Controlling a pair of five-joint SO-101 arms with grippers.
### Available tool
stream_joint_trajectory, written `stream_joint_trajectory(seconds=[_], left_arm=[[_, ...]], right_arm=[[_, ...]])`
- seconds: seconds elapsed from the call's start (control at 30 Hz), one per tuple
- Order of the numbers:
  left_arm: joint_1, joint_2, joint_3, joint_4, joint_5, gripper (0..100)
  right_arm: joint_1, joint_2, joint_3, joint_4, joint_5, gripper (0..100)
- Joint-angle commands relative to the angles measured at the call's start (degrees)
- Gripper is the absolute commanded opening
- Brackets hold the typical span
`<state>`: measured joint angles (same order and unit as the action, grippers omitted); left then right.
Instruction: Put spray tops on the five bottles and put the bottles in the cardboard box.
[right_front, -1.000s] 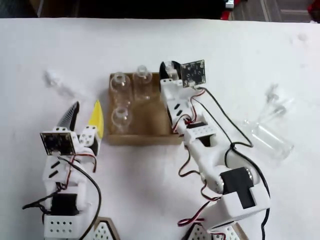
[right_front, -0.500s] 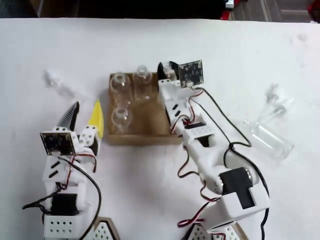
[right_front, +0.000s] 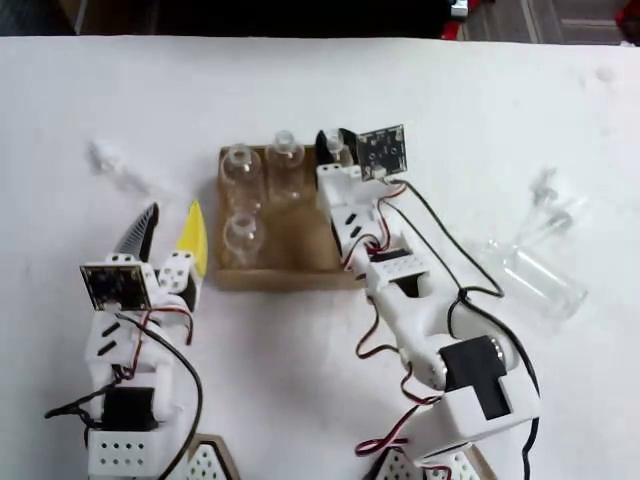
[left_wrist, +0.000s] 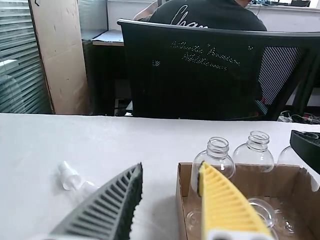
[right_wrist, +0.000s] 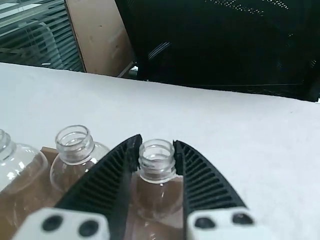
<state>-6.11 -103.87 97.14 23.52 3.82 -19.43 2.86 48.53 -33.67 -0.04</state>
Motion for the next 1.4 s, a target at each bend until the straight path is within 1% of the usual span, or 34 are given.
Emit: stream_joint_trajectory(seconds=[0.0,0.47,0.53,0.7,0.77,1.37], left_arm=[[0.31,-0.48,-0.18,-1.32,-0.79,18],[0.31,-0.48,-0.18,-1.32,-0.79,18],[0.31,-0.48,-0.18,-1.32,-0.79,18],[0.31,-0.48,-0.18,-1.32,-0.79,18],[0.31,-0.48,-0.18,-1.41,-0.79,18],[0.40,-0.48,-0.18,-1.41,-0.79,18]], right_arm=[[-0.48,-0.31,0.00,-1.10,-0.09,1.5],[-0.66,-0.40,0.70,-0.66,0.00,2.2],[-0.75,-0.48,1.23,-0.66,0.00,5.3],[-0.75,-0.40,2.46,-0.66,0.00,18.1],[-0.75,-0.40,2.46,-0.66,0.00,20.1],[-0.84,-1.01,1.93,-0.66,-0.09,20.5]])
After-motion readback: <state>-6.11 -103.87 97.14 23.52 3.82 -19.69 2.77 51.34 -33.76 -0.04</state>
